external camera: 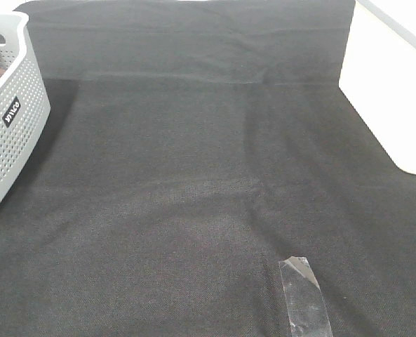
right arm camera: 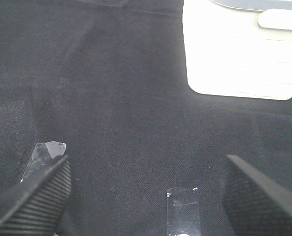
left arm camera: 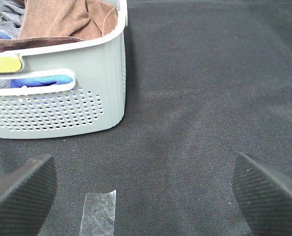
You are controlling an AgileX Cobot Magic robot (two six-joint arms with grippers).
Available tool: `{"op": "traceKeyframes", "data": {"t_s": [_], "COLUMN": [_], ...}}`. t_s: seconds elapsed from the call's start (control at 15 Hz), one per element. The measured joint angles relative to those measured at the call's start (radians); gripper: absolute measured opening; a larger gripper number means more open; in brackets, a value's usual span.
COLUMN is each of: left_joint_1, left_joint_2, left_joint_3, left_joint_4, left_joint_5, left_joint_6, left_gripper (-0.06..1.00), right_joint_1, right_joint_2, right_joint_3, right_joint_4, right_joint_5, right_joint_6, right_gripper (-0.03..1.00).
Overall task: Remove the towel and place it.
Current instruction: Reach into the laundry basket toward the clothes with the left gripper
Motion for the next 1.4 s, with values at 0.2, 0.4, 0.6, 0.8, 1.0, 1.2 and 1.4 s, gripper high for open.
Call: {"op": "traceKeyframes", "data": {"t_s": [0.2,0.4,0.6,0.8,1.0,1.2,1.4], "left_joint_1": [0.0,0.0,0.0,0.0,0.0,0.0,0.0], "left_joint_2": [0.0,0.0,0.0,0.0,0.0,0.0,0.0], "left_joint_3": [0.0,0.0,0.0,0.0,0.0,0.0,0.0], "left_joint_4": [0.0,0.0,0.015,0.031,0.031,0.031,0.031], "left_joint_5": [0.0,0.0,0.0,0.0,0.0,0.0,0.0], "left_joint_6": [0.0,0.0,-0.021,-0.041,-0.041,-0.041,-0.041], "left_gripper": [0.9,0.9,0.93,0.99,0.99,0.99,0.99], "right_joint_1": [0.0,0.0,0.0,0.0,0.0,0.0,0.0], "right_joint_2": [0.002,0.002,0.002,-0.003,-0.003,-0.003,-0.003], "right_joint_3": [0.0,0.0,0.0,0.0,0.0,0.0,0.0], "right_joint_4": [0.0,0.0,0.014,0.026,0.026,0.027,0.027], "right_joint_5": [0.0,0.0,0.0,0.0,0.0,0.0,0.0], "right_joint_6": [0.004,0.014,0.014,0.014,0.014,0.014,0.014], "right_gripper": [0.94,0.96,0.97,0.97,0.97,0.97,0.97]}}
